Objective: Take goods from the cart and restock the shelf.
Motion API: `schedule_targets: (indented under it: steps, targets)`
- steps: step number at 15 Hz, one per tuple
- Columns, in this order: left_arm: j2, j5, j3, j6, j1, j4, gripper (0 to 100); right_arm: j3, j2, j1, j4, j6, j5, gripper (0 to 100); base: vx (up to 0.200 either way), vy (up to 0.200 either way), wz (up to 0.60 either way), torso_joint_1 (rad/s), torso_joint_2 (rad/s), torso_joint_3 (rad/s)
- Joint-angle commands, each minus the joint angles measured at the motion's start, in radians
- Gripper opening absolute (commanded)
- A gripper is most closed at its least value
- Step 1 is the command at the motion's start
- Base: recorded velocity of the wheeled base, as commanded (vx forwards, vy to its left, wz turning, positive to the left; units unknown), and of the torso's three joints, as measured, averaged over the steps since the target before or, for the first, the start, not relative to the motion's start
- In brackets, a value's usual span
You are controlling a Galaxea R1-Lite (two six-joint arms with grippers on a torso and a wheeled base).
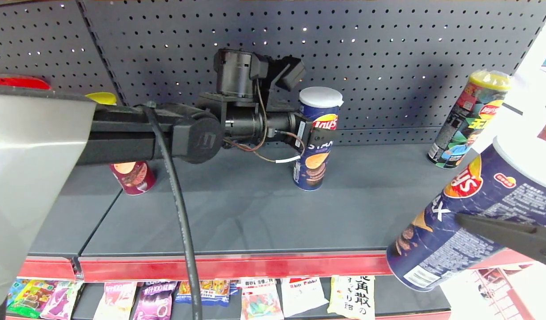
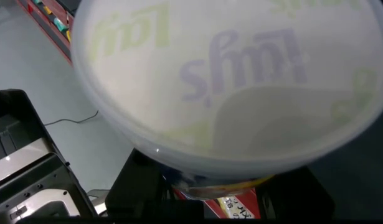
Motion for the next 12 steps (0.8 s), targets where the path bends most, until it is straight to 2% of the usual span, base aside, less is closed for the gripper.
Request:
schedule_targets:
  steps: [1,3,4,10,12]
  targets:
    - [0.034,0.004,-0.043,-0.001,-0.006,-0.001,100,-0.001,0.0,0.0,0.0,0.0,0.001,0,0.0,0.0,0.0,0.0,0.0,0.0]
    - [0.052,0.007,-0.062,-0.001,-0.006,-0.001,100,-0.001,0.0,0.0,0.0,0.0,0.001,0,0.0,0.0,0.0,0.0,0.0,0.0]
    - [0.054,0.007,-0.063,-0.001,-0.006,-0.001,0,-0.001,-0.001,-0.001,0.0,0.0,0.001,0,0.0,0.0,0.0,0.0,0.0,0.0]
    - [0.048,-0.004,-0.053,-0.004,-0.015,-0.001,0,0.003,-0.004,-0.001,0.001,0.0,0.001,0,0.0,0.0,0.0,0.0,0.0,0.0]
    - [0.003,-0.06,-0.023,-0.004,-0.012,-0.001,0,0.0,-0.004,-0.001,0.001,0.0,0.001,0,0.0,0.0,0.0,0.0,0.0,0.0]
